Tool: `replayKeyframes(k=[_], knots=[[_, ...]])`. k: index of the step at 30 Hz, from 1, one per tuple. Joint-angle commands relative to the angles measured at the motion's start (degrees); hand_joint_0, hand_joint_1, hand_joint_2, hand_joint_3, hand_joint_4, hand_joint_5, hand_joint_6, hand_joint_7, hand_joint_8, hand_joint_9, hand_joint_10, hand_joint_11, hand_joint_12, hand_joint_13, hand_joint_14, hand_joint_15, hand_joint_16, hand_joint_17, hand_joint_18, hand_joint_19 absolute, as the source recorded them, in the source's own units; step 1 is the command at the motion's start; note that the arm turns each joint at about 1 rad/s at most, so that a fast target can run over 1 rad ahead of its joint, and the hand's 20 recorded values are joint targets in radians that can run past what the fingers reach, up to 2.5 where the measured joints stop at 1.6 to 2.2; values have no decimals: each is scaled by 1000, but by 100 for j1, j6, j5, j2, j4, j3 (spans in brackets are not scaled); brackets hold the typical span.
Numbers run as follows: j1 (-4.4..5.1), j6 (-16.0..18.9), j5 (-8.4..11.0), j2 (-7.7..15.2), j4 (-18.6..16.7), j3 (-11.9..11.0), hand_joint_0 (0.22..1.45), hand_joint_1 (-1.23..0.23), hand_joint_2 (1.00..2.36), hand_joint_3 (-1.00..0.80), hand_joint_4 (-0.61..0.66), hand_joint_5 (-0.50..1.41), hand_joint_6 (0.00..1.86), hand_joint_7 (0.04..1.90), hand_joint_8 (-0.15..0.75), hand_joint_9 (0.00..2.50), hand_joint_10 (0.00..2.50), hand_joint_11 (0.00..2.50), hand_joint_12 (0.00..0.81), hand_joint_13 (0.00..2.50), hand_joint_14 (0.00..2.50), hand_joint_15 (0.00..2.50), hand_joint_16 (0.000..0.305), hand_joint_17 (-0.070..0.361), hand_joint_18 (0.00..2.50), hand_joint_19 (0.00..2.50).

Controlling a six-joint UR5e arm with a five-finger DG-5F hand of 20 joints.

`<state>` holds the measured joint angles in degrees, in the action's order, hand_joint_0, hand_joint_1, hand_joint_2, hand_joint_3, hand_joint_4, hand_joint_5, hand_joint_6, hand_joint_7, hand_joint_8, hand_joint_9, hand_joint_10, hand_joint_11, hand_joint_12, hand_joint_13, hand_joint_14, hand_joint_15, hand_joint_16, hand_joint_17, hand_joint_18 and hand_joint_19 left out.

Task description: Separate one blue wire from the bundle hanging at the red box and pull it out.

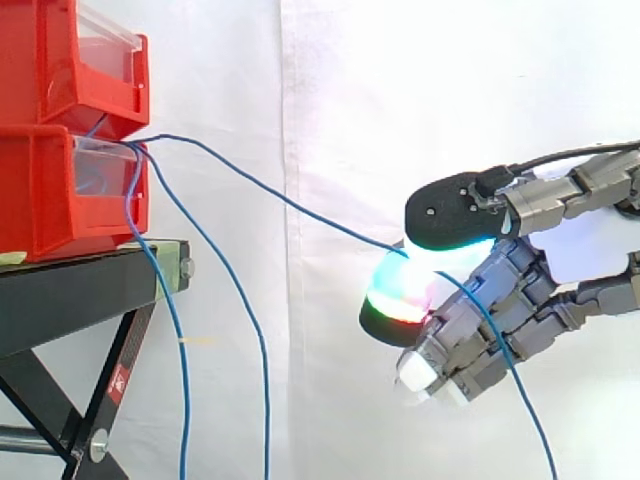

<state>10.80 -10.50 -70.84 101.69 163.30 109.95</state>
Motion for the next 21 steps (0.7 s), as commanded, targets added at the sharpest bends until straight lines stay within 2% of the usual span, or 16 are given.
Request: replayKeyframes(k=[1,2,21], knots=[[1,4,0,0,0,0,427,-681,1734,-135,-201,-69,859,1097,372,830,8,341,466,402,8,341,62,141,191,100],[1,-5,0,0,0,0,429,-676,1711,-125,-202,-70,860,1093,371,834,8,344,490,409,8,328,71,161,229,92],[1,4,0,0,0,0,425,-670,1734,-137,-194,-69,858,1090,375,869,9,367,503,493,8,349,74,166,383,119]])
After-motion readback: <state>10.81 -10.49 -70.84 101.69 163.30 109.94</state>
